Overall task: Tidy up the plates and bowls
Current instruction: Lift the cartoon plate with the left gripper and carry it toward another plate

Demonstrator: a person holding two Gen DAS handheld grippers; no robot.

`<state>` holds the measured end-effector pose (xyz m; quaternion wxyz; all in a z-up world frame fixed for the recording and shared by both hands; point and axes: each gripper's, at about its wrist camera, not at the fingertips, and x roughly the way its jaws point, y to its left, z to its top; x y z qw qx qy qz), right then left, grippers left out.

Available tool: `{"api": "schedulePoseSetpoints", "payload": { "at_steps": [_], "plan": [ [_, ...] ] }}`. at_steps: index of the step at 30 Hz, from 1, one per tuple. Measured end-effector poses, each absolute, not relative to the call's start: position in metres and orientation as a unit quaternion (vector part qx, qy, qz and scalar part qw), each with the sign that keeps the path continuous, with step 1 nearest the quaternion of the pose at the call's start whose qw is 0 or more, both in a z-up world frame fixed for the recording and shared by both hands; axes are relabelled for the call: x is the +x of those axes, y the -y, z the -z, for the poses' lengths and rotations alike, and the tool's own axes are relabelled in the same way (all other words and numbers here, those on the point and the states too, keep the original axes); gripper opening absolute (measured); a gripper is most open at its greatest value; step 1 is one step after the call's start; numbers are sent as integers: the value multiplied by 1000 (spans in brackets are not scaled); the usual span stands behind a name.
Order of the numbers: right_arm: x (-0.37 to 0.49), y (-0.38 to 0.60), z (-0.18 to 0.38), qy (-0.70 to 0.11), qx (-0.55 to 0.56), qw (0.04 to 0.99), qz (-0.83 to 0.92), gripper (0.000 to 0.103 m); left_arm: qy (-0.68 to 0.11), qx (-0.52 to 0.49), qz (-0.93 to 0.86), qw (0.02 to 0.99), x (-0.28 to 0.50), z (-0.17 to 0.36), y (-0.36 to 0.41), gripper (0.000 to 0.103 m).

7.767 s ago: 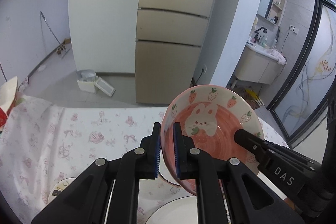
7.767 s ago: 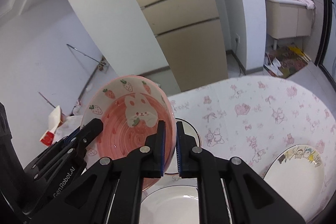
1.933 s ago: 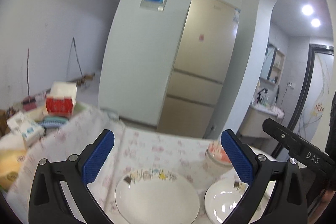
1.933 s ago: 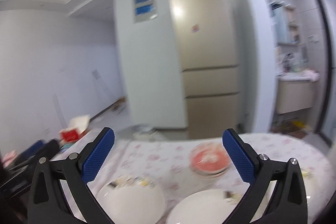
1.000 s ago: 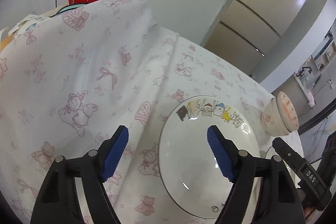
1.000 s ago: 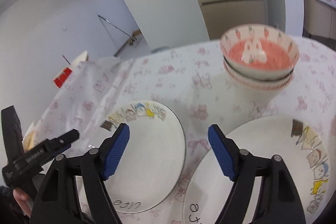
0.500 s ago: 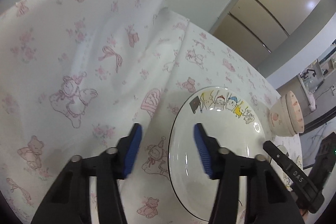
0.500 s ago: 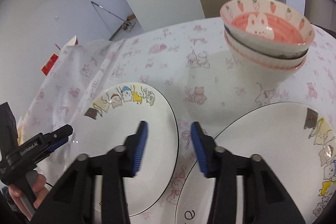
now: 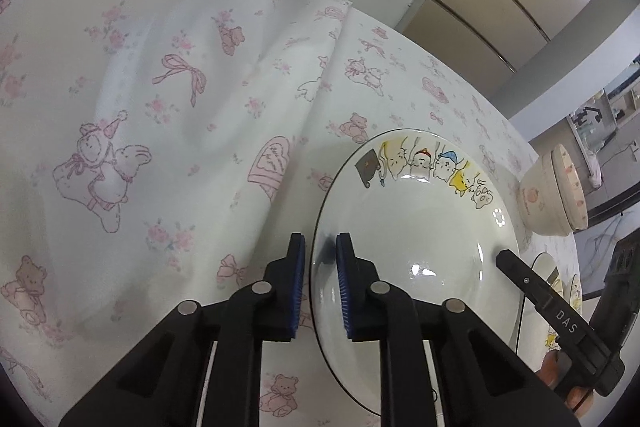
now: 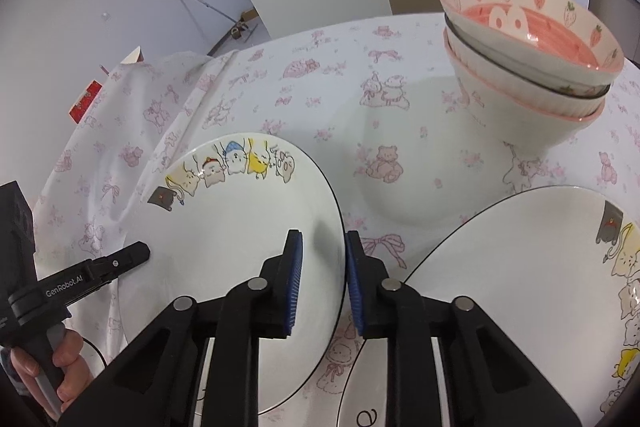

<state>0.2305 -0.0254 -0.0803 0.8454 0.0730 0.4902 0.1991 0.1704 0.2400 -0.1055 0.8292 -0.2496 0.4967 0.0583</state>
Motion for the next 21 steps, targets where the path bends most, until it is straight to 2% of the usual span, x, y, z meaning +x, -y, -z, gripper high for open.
{"api": "schedulePoseSetpoints", "payload": {
  "at_steps": [5, 14, 21],
  "plan": [
    [233, 27, 81, -493, 74, 845, -192, 10, -494, -238, -54, 835, 172, 106, -237, 15],
    [232, 29, 80, -491, 81, 845, -198, 10, -493, -237, -58, 835, 169, 102, -238, 14],
    [223, 26, 58, -465, 54, 864, -188, 10, -475, -215, -62, 851, 164, 88, -232, 14]
  ]
}}
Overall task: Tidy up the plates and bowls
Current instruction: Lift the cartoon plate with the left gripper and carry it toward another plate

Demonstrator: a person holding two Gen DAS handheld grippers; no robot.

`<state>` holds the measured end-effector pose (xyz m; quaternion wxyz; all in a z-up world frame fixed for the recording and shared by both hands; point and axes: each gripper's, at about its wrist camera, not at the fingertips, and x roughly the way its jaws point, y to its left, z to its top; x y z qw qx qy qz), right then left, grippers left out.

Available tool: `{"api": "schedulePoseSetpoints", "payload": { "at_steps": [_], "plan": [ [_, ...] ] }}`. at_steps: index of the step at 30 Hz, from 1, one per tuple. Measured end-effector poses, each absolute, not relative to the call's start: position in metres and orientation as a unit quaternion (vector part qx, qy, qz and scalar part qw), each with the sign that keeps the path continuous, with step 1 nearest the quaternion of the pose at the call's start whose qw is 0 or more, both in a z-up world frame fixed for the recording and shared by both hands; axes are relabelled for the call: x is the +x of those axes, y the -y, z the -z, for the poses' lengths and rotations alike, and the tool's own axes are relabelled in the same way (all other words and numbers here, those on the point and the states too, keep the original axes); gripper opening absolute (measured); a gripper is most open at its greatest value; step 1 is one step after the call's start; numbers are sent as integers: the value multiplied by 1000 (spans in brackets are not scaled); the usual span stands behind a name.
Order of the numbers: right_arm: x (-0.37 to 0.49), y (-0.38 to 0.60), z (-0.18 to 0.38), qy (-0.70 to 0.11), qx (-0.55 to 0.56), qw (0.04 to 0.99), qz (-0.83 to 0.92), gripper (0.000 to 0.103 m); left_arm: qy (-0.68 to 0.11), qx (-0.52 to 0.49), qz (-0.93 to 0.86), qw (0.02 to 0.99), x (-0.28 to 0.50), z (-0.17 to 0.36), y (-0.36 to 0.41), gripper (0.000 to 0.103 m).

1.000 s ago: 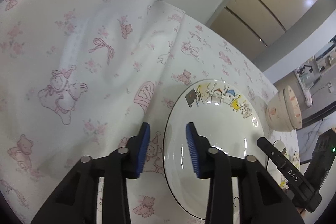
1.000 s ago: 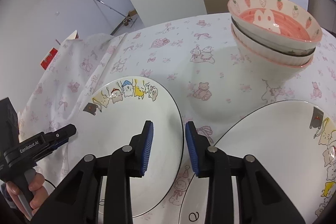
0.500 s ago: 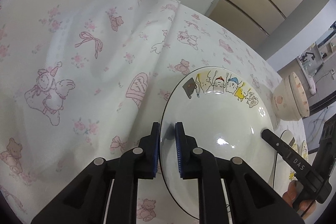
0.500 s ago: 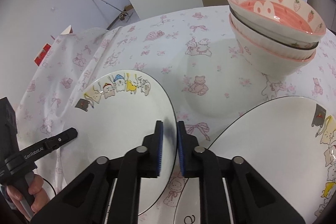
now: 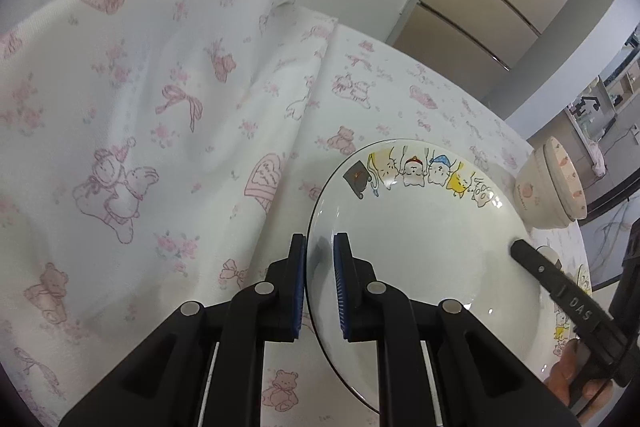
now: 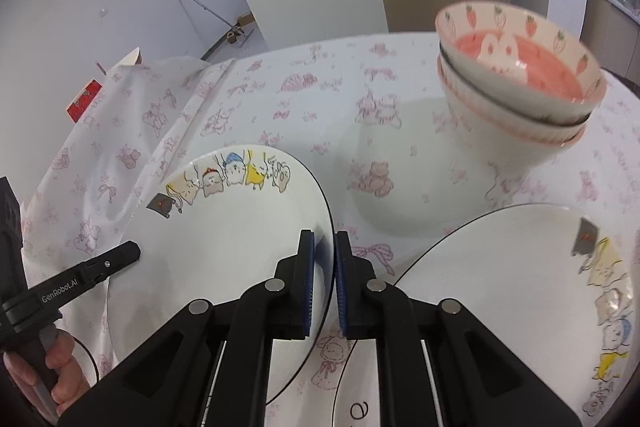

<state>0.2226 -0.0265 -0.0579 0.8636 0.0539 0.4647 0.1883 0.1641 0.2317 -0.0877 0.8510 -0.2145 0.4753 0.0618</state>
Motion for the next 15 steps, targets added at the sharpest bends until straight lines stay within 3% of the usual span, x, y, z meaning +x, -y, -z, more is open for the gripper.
{"api": "schedulePoseSetpoints", "payload": {
  "at_steps": [15],
  "plan": [
    [202, 53, 7, -430, 76, 882, -177, 10, -428, -192, -44, 882, 139, 30, -207, 11]
  ]
}}
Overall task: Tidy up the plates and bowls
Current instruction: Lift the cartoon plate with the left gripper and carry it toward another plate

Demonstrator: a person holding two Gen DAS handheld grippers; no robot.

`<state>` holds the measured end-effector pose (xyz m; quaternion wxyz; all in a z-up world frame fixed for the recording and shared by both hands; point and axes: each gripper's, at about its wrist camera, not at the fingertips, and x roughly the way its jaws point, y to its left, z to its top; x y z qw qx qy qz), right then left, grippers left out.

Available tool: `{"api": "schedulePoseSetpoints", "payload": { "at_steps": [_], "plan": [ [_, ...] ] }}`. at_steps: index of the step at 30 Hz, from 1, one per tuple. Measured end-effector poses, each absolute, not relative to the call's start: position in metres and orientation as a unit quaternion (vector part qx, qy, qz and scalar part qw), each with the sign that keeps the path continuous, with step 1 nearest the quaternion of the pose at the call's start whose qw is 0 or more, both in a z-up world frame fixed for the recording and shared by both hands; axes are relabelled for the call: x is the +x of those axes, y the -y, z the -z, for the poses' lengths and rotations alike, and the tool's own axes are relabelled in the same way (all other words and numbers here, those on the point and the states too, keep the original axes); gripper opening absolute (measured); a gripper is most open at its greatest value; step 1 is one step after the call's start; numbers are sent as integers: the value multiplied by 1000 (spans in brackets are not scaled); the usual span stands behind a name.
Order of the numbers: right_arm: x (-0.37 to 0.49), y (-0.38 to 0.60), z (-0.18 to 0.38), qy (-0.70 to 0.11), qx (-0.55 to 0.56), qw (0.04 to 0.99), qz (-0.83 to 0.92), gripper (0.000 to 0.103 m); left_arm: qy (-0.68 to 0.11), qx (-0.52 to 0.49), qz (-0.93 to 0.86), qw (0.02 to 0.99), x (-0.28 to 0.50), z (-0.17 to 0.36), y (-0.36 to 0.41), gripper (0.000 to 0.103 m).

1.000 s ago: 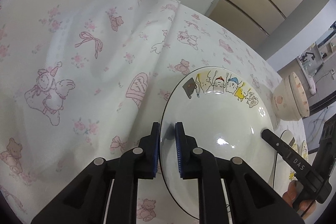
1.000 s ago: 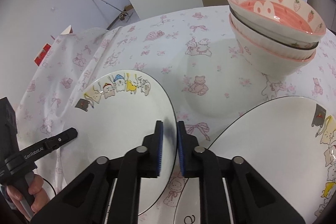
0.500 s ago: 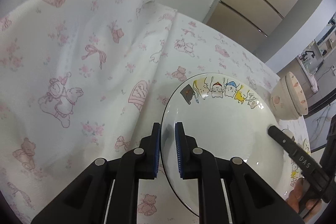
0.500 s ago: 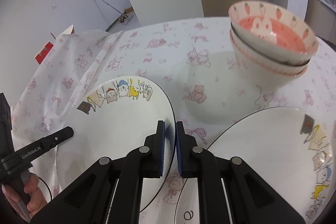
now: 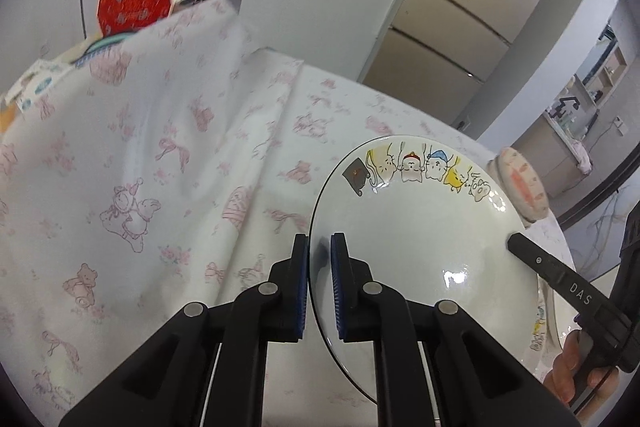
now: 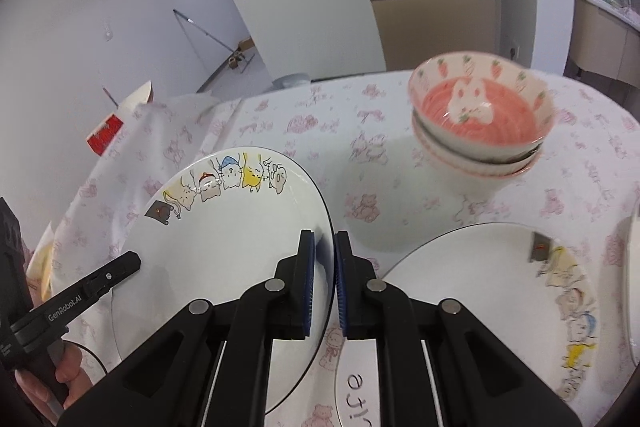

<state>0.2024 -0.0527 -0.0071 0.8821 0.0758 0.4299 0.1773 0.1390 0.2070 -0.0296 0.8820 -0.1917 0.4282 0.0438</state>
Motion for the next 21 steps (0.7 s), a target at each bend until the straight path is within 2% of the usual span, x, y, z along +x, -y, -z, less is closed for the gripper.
{"api": "schedulePoseSetpoints", "payload": {
  "at_steps": [14, 21],
  "plan": [
    [158, 122, -49, -381, 102, 905, -163, 10, -378, -124, -26, 917, 109, -42, -131, 11],
    [136, 159, -72, -354, 109, 917, -147, 10, -372, -113, 1, 921, 103, -57, -92, 11]
  ]
}}
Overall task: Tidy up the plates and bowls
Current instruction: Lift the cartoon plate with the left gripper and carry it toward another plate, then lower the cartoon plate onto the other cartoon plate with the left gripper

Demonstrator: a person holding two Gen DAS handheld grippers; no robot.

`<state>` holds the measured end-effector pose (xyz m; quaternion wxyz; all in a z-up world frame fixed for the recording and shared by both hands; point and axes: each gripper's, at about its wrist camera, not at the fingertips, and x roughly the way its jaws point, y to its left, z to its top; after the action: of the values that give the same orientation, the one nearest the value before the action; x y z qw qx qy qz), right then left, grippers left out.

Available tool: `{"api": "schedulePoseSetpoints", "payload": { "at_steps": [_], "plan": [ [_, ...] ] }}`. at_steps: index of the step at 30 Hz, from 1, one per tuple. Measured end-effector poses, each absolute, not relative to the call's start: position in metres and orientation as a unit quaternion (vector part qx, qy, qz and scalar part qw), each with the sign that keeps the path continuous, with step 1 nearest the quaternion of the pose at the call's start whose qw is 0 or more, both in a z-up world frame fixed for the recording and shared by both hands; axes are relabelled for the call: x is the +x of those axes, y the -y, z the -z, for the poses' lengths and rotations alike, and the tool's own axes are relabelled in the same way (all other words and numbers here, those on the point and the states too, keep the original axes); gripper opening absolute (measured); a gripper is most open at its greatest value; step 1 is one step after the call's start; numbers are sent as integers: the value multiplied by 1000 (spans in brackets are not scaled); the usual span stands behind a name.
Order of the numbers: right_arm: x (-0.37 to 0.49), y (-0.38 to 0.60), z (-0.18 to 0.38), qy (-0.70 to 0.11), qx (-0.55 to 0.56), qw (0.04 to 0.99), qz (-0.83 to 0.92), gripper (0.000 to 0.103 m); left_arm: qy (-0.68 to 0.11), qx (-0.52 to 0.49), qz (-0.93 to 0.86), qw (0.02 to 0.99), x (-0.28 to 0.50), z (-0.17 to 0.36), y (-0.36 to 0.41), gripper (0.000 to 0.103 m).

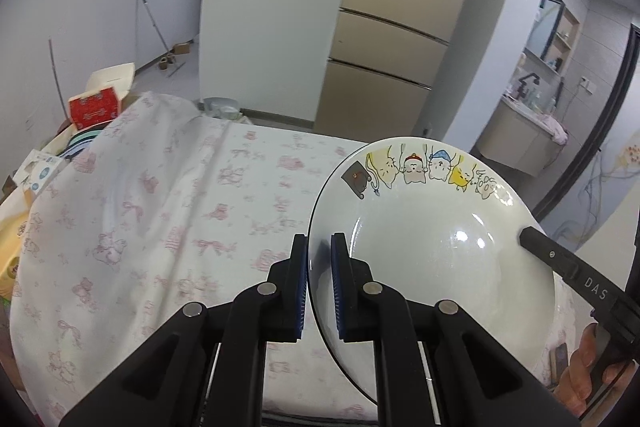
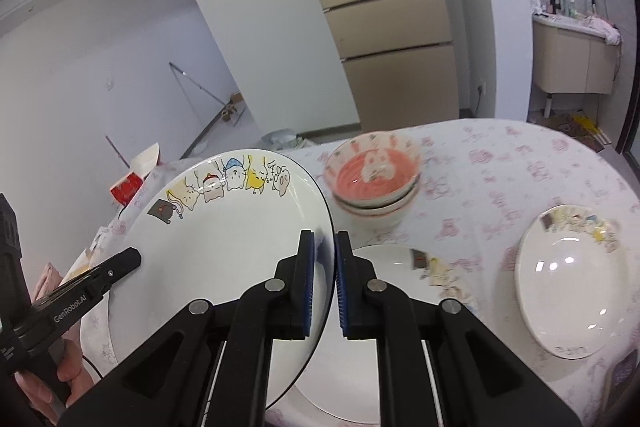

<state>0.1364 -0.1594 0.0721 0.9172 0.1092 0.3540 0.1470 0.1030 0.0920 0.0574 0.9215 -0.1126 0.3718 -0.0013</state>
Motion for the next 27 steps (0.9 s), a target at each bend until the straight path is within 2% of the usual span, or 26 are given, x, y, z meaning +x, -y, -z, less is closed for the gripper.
{"api": "schedulePoseSetpoints", "payload": {
  "at_steps": [7, 17, 27],
  "plan": [
    [123, 193, -64, -357, 113, 919, -123, 10, -386, -94, 23, 917, 101, -43, -56, 11],
    [123, 213, -5, -424, 103, 895, -94, 11, -444, -78, 36, 892, 103, 15, -33, 11],
    [126, 222, 29, -458, 99, 880, -75, 11, -479, -60, 38, 875, 110, 53, -19, 11]
  ]
}}
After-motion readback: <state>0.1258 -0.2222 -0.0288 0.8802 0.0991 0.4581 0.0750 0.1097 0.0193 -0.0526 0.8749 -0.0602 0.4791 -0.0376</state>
